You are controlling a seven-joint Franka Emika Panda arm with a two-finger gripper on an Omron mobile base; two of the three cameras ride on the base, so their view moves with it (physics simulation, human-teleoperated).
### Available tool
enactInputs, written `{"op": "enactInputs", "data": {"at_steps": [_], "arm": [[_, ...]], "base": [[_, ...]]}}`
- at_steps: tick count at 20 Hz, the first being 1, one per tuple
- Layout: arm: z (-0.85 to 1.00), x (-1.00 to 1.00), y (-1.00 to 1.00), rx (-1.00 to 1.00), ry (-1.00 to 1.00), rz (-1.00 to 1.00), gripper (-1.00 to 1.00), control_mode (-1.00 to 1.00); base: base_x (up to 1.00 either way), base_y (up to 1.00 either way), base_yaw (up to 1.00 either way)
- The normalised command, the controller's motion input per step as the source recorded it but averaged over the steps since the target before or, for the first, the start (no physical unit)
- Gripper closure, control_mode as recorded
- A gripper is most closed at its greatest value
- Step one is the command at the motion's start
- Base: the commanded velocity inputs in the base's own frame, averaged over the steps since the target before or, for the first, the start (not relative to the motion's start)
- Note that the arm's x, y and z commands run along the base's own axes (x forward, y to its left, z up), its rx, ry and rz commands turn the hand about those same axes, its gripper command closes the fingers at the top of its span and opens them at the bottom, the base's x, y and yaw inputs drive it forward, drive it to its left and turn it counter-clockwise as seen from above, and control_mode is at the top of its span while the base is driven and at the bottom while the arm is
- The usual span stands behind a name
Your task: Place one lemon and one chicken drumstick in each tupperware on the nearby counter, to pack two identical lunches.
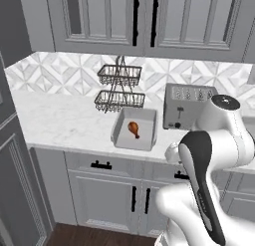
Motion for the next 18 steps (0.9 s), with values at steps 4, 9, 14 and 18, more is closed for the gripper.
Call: {"op": "enactInputs", "data": {"at_steps": [4,9,14,18], "arm": [[0.00,0.00,0.00,0.00,0.00,0.00,1.00,1.00],[0.00,0.00,0.00,0.00,0.00,0.00,1.00,1.00],[0.00,0.00,0.00,0.00,0.00,0.00,1.00,1.00],[0.00,0.68,0.18,-0.01,0.00,-0.01,1.00,-1.00]], "base": [[0.84,0.01,-0.13],[0.46,0.01,-0.06],[0.25,0.03,-0.03],[0.12,0.03,-0.01]]}}
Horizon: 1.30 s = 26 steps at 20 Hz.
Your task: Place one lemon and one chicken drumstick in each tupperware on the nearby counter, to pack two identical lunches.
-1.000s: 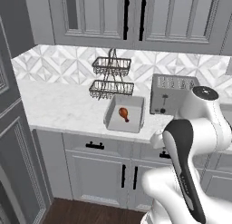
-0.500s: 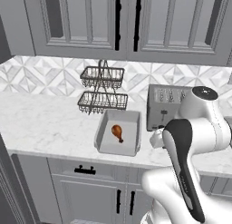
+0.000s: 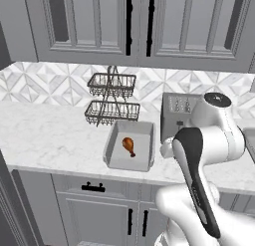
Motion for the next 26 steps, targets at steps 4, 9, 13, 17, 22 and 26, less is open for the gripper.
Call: {"op": "enactInputs", "data": {"at_steps": [4,9,13,17,22,26], "arm": [[0.00,1.00,0.34,0.00,0.00,0.00,1.00,-1.00],[-0.04,1.00,0.38,0.00,0.00,0.00,1.00,-1.00],[-0.10,1.00,0.27,-0.01,0.04,0.00,1.00,-1.00],[-0.40,1.00,0.00,-0.06,0.15,-0.01,1.00,-1.00],[-0.42,0.76,-0.27,-0.06,0.14,-0.01,1.00,-1.00],[-0.46,0.52,0.00,-0.03,0.02,0.00,1.00,-1.00]], "base": [[0.00,0.00,0.00],[0.00,0.00,0.00],[0.00,0.00,0.00],[0.00,0.00,0.00],[0.00,0.00,0.00],[0.00,0.00,0.00]]}}
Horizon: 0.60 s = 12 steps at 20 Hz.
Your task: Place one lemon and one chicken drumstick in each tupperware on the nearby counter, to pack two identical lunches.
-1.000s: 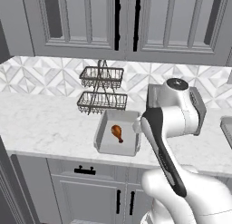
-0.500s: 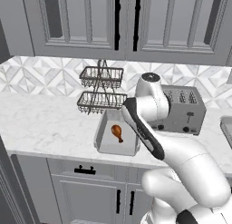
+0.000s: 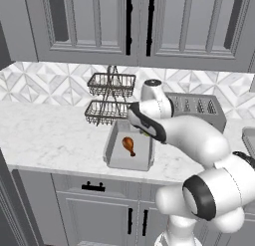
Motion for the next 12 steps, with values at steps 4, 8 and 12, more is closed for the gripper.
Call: {"op": "enactInputs", "data": {"at_steps": [4,8,12], "arm": [[-0.42,0.33,0.18,-0.01,-0.09,0.00,1.00,-1.00],[-0.61,0.21,0.14,-0.01,-0.17,0.00,1.00,-1.00],[-0.61,0.20,0.01,-0.01,-0.09,0.00,1.00,-1.00]], "base": [[0.00,0.00,0.00],[0.00,0.00,0.00],[0.00,0.00,0.00]]}}
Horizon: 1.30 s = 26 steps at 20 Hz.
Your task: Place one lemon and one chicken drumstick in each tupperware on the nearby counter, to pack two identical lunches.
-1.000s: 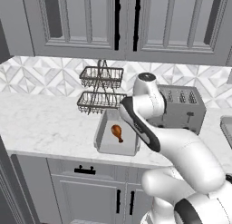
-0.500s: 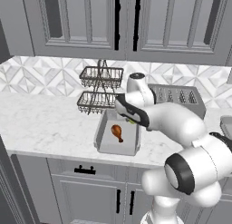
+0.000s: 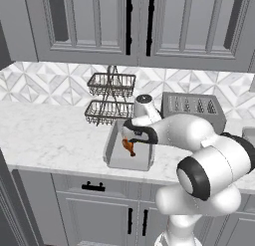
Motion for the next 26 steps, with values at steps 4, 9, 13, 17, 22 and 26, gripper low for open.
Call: {"op": "enactInputs", "data": {"at_steps": [4,9,13,17,22,26], "arm": [[-0.35,0.00,0.00,0.00,-0.11,0.00,1.00,-1.00],[-0.16,0.00,0.00,0.00,-0.11,0.00,1.00,-1.00],[-0.02,0.12,-0.02,0.01,-0.08,0.00,1.00,-1.00],[0.15,0.30,-0.13,0.05,0.07,0.00,1.00,-1.00],[0.08,0.12,-0.06,0.01,0.16,0.00,1.00,-1.00],[-0.02,0.00,0.00,0.00,0.00,0.00,1.00,-1.00]], "base": [[0.00,0.00,0.00],[0.00,0.00,0.00],[0.00,0.00,0.00],[0.00,0.00,0.00],[0.00,0.00,0.00],[0.00,0.00,0.00]]}}
